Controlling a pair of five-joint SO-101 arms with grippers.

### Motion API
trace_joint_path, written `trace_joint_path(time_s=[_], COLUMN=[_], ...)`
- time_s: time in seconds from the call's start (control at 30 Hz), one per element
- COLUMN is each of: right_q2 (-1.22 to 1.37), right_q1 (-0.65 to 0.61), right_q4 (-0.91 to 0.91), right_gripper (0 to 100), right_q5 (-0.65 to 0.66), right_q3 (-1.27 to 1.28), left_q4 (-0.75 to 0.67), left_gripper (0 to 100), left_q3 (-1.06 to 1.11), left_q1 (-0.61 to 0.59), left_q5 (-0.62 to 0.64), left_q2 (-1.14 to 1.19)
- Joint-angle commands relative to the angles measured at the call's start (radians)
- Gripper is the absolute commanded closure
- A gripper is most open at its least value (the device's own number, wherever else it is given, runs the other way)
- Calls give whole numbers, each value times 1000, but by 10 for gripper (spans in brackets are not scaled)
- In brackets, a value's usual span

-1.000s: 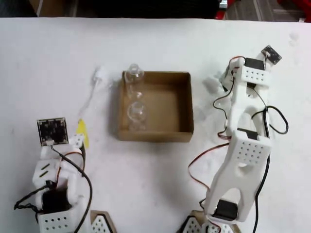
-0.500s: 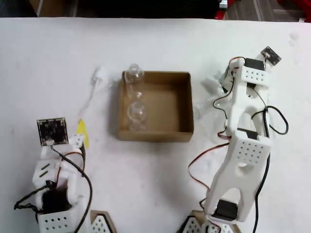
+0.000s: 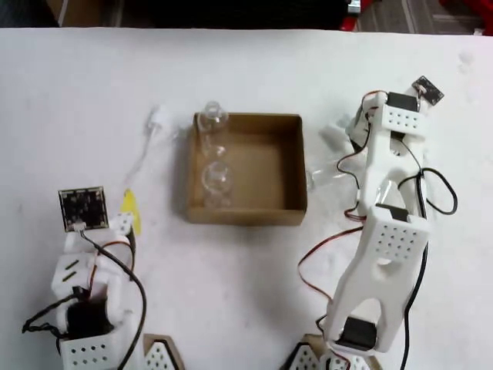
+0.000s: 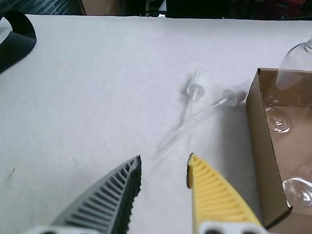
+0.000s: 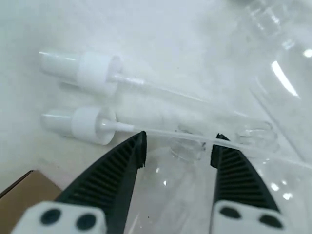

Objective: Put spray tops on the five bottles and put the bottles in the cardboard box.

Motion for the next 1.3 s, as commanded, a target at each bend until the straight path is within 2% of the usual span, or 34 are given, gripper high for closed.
trace_joint_path(time_s=[0.0, 0.1, 0.27, 0.47, 0.6, 1.0, 1.1, 1.27], right_q2=[-15, -13, -13, -28, -93, -421, -495, -607], right_q1=[-2, -7, -8, -4, -1, -53, -70, -151], right_q4=[1, -16, -19, -19, -10, 16, 50, 136], right_gripper=[902, 974, 931, 985, 981, 981, 981, 978], right_q5=[-11, -9, -9, 0, 6, 370, 419, 430], right_q3=[-37, -37, -35, -38, -55, -78, -77, -77], left_q4=[-23, -23, -23, -23, -23, -23, -25, -25], left_gripper=[842, 842, 842, 842, 842, 842, 842, 842], left_q3=[-9, -9, -9, -9, -9, -9, -9, -11], left_q1=[15, 15, 15, 15, 15, 15, 15, 15], left_q5=[-11, -11, -11, -11, -11, -11, -11, -11], left_q2=[-12, -12, -12, -12, -12, -12, -12, -12])
